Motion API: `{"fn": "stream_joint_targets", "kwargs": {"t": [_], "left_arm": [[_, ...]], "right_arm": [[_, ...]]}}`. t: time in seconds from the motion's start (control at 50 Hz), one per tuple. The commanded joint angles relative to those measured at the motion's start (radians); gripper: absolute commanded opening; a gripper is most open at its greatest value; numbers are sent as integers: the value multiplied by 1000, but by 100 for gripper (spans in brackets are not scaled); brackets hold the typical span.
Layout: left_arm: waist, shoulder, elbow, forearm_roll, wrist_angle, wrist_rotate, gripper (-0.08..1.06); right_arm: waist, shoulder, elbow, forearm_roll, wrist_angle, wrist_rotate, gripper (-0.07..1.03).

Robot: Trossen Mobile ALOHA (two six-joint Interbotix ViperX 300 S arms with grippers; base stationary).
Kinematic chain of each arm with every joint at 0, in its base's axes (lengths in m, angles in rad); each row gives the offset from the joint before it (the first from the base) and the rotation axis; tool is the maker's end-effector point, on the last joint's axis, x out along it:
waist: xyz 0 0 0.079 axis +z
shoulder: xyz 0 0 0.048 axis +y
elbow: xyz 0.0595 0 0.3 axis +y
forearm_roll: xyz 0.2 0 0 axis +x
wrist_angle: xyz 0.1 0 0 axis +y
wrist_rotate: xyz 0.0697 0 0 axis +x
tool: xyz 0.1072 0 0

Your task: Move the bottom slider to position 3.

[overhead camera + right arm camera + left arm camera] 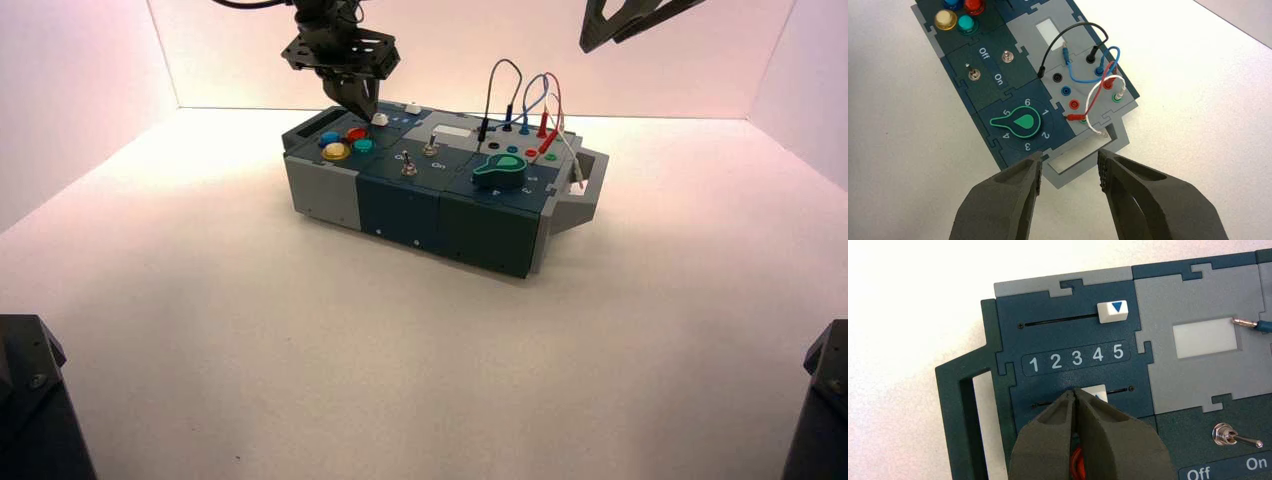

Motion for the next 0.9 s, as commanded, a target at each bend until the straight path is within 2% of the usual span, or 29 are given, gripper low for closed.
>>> {"fn": "stream_joint_targets", "kwargs": {"t": [0.02, 0.34, 0.54, 0.68, 0.9], "left_arm": [[-8, -32, -29, 0, -2, -3, -3], [2, -98, -43, 12, 64, 2, -3], [21, -198, -29, 20, 163, 20, -3], [31, -339, 49, 25, 186, 48, -3], [32, -479, 156, 25, 183, 52, -3]], "right_arm": [[3, -11, -9, 3, -3, -2, 58], [0, -11, -3, -2, -12, -2, 58], [-5, -11, 11, -21, -51, 0, 58], [-6, -12, 34, -41, -114, 0, 58], [-6, -18, 54, -44, -179, -2, 58]]}}
